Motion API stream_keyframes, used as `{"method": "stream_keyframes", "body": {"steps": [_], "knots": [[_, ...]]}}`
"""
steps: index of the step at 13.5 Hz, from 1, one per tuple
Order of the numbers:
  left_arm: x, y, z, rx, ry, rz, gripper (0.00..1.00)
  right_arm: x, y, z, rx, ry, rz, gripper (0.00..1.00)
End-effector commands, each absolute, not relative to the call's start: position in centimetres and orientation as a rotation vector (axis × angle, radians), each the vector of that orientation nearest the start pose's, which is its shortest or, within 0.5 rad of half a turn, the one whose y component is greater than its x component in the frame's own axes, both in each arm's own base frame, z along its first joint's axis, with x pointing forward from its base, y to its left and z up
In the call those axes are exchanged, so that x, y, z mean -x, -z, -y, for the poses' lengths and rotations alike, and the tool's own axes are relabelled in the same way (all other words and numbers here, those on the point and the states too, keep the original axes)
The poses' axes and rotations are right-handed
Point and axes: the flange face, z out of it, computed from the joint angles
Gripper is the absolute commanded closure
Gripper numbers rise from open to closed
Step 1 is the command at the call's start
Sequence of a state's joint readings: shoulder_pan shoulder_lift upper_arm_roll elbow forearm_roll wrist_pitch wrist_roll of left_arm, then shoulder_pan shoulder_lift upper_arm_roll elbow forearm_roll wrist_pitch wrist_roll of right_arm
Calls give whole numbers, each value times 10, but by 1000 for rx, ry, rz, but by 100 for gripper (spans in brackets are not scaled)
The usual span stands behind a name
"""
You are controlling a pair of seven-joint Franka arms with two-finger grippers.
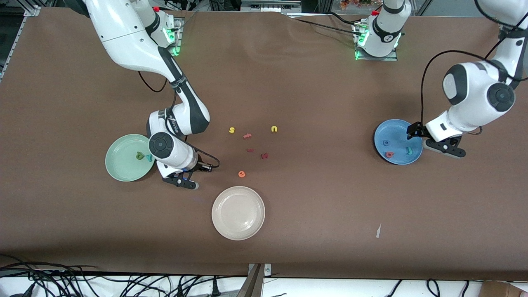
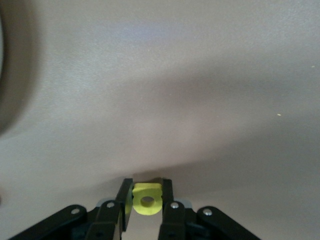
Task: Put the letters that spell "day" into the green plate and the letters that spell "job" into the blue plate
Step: 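Place the j on the blue plate while the right gripper grasps the d, then release the yellow d on the green plate with the right gripper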
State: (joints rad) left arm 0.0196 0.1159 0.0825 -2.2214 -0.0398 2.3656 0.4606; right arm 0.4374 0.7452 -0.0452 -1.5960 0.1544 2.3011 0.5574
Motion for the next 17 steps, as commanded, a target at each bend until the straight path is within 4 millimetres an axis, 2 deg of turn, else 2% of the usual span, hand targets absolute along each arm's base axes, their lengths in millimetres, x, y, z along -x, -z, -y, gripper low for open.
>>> {"method": "stream_keyframes", "body": {"steps": [1, 2, 4, 6, 9, 10, 12, 15, 16, 17], "knots": [[-527, -399, -52, 3064, 203, -547, 0, -651, -209, -259, 3083, -187, -376, 83], [-525, -422, -52, 3056, 248, -546, 0, -651, -218, -250, 3098, -205, -312, 83], [-527, -473, -50, 3054, 238, -563, 0, -648, -233, -217, 3140, -281, -239, 83], [-537, -526, -50, 3055, 219, -570, 0, -636, -251, -191, 3195, -266, -112, 83], [-533, -599, -50, 3070, 160, -568, 0, -617, -266, -147, 3242, -224, 31, 83], [-532, -616, -49, 3073, 148, -569, 0, -610, -265, -132, 3241, -213, 60, 83], [-533, -635, -43, 3088, 105, -538, 0, -597, -257, -99, 3238, -150, 140, 83], [-528, -641, -21, 3151, 19, -266, 0, -591, -241, -51, 3246, -94, 273, 80], [-530, -642, -13, 3153, 18, -241, 0, -593, -241, -37, 3247, -97, 326, 64], [-529, -641, -10, 3156, 0, -215, 0, -596, -243, -24, 3245, -97, 335, 17]]}}
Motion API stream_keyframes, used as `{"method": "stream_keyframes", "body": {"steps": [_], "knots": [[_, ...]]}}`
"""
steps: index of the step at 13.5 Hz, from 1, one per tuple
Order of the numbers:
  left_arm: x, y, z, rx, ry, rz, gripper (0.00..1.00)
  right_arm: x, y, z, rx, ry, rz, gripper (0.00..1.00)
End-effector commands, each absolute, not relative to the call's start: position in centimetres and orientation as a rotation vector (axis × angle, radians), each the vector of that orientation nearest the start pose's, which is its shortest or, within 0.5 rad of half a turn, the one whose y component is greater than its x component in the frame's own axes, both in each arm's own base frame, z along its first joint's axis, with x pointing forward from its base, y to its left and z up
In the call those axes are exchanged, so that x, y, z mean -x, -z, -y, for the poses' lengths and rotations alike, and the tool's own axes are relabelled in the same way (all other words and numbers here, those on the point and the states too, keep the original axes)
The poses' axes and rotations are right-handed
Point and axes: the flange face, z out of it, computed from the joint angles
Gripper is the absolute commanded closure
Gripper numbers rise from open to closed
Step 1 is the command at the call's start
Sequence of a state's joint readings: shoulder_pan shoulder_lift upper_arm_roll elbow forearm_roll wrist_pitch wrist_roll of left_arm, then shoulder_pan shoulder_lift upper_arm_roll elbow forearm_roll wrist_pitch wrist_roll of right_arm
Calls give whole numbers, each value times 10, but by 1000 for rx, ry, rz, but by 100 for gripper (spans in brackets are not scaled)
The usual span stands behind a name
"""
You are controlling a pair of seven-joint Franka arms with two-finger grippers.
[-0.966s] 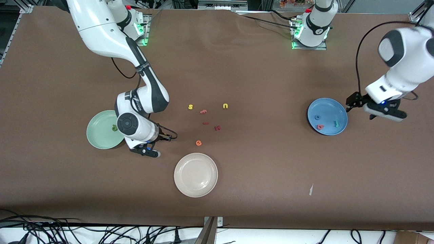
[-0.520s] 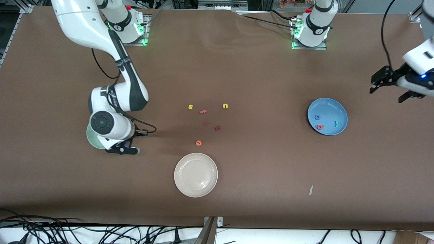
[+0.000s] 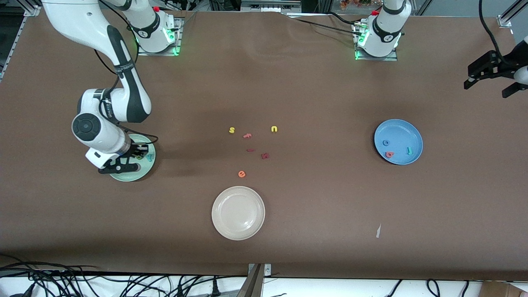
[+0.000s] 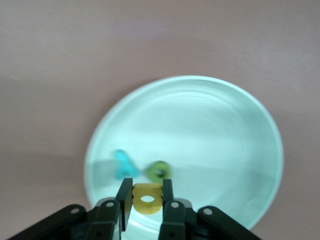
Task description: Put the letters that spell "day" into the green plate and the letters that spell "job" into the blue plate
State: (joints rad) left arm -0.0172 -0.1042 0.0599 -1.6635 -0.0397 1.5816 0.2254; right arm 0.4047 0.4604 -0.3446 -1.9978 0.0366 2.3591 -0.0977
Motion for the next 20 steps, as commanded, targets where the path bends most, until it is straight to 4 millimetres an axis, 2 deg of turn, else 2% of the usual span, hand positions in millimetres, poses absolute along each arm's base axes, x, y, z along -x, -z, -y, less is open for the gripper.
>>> {"method": "stream_keyframes", "body": {"steps": [1, 3, 5, 7, 8, 9, 12, 14, 17, 20], "knots": [[-528, -641, -10, 3162, -10, -155, 0, -599, -247, -22, 3244, -87, 327, 0], [-527, -640, -2, 3167, -31, -39, 0, -605, -261, -40, 3230, -114, 322, 0], [-526, -643, 7, 3167, -34, -36, 0, -615, -284, -54, 3219, -212, 265, 0], [-536, -639, 14, 3162, -99, -54, 0, -620, -308, -71, 3202, -300, 249, 0], [-541, -650, 22, 3161, -73, -76, 0, -622, -320, -78, 3189, -332, 209, 0], [-546, -650, 27, 3158, -71, -93, 0, -624, -333, -86, 3180, -359, 189, 0], [-544, -651, 29, 3165, -69, -102, 0, -623, -380, -106, 3171, -500, 97, 0], [-544, -650, 37, 3183, -73, -103, 0, -623, -416, -113, 3160, -569, 113, 0], [-543, -651, 46, 3184, -79, 4, 0, -614, -469, -114, 3142, -696, 123, 0], [-544, -650, 43, 3183, -83, 12, 0, -607, -503, -121, 3145, -643, 153, 0]]}}
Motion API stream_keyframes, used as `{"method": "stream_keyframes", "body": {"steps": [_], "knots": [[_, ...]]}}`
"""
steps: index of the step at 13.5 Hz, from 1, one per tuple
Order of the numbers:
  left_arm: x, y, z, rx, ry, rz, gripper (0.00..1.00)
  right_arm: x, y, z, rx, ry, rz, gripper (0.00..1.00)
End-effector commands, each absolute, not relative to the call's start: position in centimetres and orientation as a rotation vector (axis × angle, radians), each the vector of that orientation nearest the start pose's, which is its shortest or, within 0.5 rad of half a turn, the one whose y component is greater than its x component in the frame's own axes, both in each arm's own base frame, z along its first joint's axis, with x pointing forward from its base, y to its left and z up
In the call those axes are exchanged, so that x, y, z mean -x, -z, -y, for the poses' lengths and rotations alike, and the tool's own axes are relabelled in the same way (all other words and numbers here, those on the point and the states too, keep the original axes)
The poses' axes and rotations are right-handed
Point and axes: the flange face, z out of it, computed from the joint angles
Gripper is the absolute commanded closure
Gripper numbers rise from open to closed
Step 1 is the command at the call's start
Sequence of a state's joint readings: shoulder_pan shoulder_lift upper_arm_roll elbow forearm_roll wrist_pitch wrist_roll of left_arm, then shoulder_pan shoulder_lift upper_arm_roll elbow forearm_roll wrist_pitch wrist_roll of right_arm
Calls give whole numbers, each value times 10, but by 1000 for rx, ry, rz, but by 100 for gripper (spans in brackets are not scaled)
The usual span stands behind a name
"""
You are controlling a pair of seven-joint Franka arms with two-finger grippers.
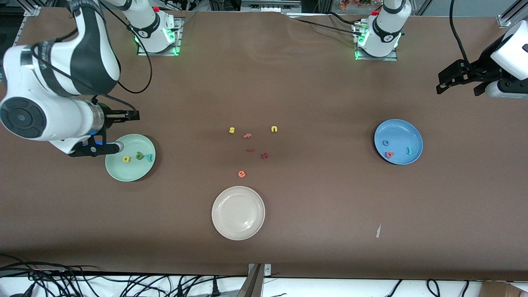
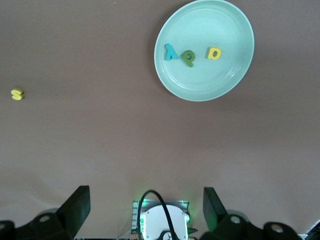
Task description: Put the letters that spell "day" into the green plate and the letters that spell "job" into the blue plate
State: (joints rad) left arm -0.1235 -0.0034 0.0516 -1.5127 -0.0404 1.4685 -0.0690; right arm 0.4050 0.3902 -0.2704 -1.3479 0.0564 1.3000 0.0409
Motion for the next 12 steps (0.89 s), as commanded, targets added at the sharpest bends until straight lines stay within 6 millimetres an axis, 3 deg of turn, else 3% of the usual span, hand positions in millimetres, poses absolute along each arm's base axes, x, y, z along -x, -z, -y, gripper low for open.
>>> {"method": "stream_keyframes", "body": {"steps": [1, 2, 3, 6, 8, 10, 12], "knots": [[-544, -650, 43, 3183, -83, 14, 0, -603, -517, -120, 3144, -596, 144, 0], [-545, -649, 39, 3182, -85, 24, 0, -603, -535, -115, 3132, -480, 172, 0], [-546, -647, 35, 3181, -90, 36, 0, -602, -540, -109, 3124, -430, 167, 0], [-547, -646, 25, 3181, -94, 54, 0, -582, -579, -83, 3120, -316, 136, 0], [-547, -644, 20, 3184, -99, 66, 0, -574, -599, -56, 3114, -260, 70, 0], [-548, -644, 22, 3185, -99, 70, 0, -563, -597, -24, 3098, -273, -14, 0], [-548, -644, 22, 3185, -99, 70, 0, -554, -586, -19, 3099, -217, -38, 0]]}}
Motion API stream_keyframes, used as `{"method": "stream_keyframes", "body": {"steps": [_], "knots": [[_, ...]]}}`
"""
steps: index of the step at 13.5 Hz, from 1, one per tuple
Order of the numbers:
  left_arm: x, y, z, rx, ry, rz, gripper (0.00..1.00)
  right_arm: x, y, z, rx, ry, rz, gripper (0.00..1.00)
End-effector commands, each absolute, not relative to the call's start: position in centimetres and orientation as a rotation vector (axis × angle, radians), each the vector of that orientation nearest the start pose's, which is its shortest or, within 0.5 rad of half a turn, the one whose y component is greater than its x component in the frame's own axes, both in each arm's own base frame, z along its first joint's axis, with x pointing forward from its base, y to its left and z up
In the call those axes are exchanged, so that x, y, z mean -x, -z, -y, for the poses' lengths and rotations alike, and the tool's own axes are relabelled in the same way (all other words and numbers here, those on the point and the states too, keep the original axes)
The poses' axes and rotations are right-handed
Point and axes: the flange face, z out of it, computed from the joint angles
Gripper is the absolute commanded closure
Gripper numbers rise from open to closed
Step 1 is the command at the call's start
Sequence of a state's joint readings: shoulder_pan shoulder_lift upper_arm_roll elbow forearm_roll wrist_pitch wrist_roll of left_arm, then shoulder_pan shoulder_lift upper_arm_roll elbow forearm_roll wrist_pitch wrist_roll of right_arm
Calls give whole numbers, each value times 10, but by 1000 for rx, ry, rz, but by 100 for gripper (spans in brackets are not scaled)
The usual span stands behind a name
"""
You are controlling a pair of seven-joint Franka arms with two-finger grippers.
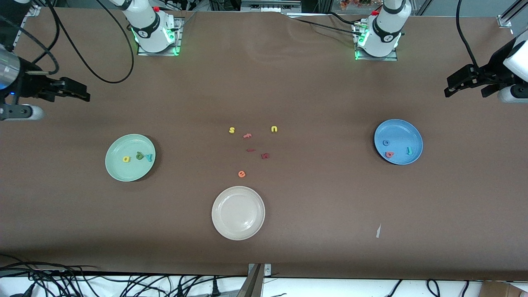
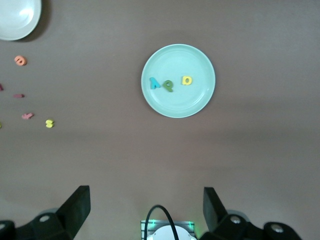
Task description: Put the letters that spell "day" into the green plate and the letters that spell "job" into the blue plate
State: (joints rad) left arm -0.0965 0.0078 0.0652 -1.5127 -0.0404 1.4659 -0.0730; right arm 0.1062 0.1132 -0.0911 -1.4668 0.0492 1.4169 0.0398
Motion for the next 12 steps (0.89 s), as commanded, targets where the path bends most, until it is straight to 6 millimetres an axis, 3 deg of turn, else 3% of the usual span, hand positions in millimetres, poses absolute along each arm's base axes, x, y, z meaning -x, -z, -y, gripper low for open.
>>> {"method": "stream_keyframes", "body": {"steps": [1, 4, 7, 12], "knots": [[-548, -645, 23, 3185, -92, 68, 0, -555, -585, -20, 3103, -202, -36, 0], [-548, -645, 24, 3185, -95, 65, 0, -560, -583, -23, 3123, -193, -22, 0], [-548, -645, 24, 3185, -92, 65, 0, -564, -578, -45, 3215, -166, 55, 0], [-548, -645, 26, 3185, -95, 63, 0, -566, -575, -40, 3192, -171, 29, 0]]}}
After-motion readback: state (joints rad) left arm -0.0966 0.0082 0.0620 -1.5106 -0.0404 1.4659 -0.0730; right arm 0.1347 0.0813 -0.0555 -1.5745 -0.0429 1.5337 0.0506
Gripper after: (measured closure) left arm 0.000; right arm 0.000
